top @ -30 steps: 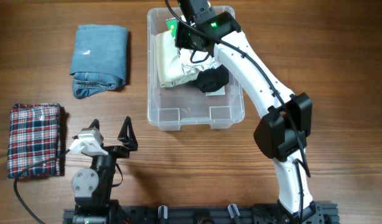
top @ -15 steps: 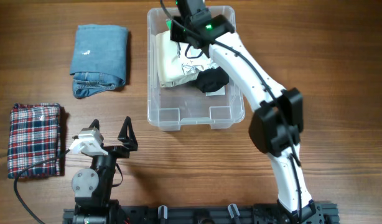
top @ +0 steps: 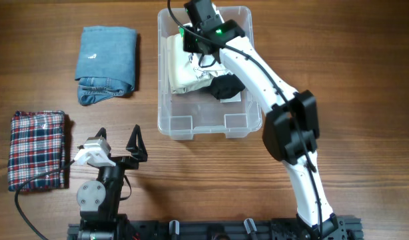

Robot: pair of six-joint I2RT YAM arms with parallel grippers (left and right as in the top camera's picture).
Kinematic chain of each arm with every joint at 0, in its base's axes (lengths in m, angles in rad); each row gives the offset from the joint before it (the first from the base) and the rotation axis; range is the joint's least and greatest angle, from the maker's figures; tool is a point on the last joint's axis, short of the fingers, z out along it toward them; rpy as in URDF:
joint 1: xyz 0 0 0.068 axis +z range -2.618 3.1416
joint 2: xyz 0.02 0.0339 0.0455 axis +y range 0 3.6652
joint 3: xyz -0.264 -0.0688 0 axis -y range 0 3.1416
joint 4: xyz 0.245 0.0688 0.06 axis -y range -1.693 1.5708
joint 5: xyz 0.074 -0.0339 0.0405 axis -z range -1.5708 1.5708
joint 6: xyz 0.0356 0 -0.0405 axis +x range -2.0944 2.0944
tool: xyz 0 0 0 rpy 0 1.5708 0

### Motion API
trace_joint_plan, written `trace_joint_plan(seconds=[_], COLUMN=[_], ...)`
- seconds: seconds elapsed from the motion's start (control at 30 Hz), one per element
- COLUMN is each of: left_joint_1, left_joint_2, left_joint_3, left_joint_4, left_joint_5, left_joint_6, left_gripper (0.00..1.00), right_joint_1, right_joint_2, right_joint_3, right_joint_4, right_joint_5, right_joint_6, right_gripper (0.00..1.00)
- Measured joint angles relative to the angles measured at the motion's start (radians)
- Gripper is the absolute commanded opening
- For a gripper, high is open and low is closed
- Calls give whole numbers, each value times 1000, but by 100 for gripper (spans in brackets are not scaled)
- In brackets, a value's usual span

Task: Pack container
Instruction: 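Lay the white shirt on top of the cream cloth and release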

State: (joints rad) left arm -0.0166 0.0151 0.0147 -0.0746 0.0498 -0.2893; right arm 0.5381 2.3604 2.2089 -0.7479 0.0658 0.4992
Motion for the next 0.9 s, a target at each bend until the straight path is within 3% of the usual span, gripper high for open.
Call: trace_joint_plan(seconds=[0.2,0.47,0.67,0.9], left_joint_1=[0,0,0,0], left_joint_2=[0,0,0,0], left_joint_3=[0,0,0,0], left_joint_4=[0,0,0,0], left_joint_5=[0,0,0,0], left_joint_6=[0,0,0,0], left_gripper=[100,100,100,100], right_joint_1=[-2,-4,-4,-5], right_joint_2=[-121,-104,-82,-84], right_joint_3=[3,-80,-181,-160], right_joint_4=[-56,-196,-148,-71], right_joint_5=[96,34,-37,-34], right_joint_6=[-26,31,42,40], right_gripper=[23,24,21,22])
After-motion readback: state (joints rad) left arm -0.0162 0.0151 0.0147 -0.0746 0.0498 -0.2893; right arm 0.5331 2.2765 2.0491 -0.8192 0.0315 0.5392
